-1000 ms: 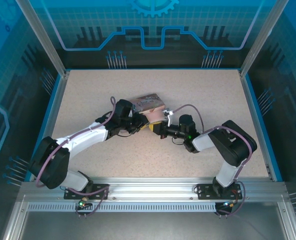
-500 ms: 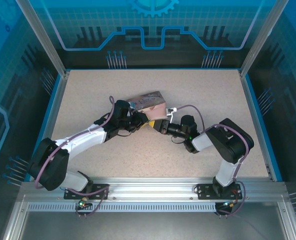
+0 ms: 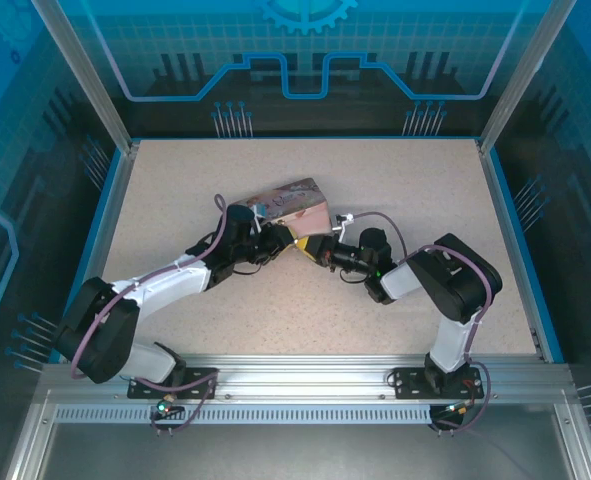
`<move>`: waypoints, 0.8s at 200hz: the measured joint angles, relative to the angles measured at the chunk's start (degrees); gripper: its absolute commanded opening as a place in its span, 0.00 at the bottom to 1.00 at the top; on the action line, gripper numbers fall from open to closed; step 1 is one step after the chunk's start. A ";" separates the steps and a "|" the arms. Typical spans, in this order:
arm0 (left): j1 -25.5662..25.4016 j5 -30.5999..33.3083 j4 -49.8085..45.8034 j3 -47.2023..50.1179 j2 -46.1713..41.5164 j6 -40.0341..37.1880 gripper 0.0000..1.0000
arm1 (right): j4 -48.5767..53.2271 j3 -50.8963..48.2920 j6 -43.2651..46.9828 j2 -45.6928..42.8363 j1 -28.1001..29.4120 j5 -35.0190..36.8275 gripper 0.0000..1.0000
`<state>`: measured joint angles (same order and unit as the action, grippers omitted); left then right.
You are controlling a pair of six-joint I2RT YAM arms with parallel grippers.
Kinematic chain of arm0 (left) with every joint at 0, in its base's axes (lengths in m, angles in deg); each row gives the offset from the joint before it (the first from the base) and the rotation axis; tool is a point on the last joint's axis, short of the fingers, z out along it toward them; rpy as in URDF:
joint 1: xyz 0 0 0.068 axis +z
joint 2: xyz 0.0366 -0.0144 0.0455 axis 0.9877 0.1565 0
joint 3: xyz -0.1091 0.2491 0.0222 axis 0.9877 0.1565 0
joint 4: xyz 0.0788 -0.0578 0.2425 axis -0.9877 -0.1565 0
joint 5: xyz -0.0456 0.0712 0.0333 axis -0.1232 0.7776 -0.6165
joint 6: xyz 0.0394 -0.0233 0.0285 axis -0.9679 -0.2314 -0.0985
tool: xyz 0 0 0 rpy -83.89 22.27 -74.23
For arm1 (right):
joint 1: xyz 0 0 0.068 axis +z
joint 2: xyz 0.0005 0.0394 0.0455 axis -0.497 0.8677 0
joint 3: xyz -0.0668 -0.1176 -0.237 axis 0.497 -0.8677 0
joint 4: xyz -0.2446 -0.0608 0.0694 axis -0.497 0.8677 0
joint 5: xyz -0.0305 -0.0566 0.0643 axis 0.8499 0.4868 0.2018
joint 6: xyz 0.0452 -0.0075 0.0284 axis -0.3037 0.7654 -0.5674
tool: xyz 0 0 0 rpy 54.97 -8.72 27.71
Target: Unlock a padlock with a key
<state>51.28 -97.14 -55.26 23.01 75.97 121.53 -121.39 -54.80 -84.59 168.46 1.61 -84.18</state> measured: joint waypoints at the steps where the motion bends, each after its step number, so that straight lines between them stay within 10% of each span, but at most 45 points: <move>1: 0.00 0.00 0.09 0.04 0.00 0.00 0.00 | -0.02 0.00 -0.13 0.00 0.00 0.02 0.00; 160: 0.96 3.32 6.01 1.09 -0.20 -0.35 0.00 | -0.72 4.57 -20.68 2.03 0.17 2.89 0.00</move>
<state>52.24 -93.82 -49.25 24.10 75.77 121.18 -122.11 -50.23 -105.27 170.49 1.79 -81.29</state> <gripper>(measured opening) 0.184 0.052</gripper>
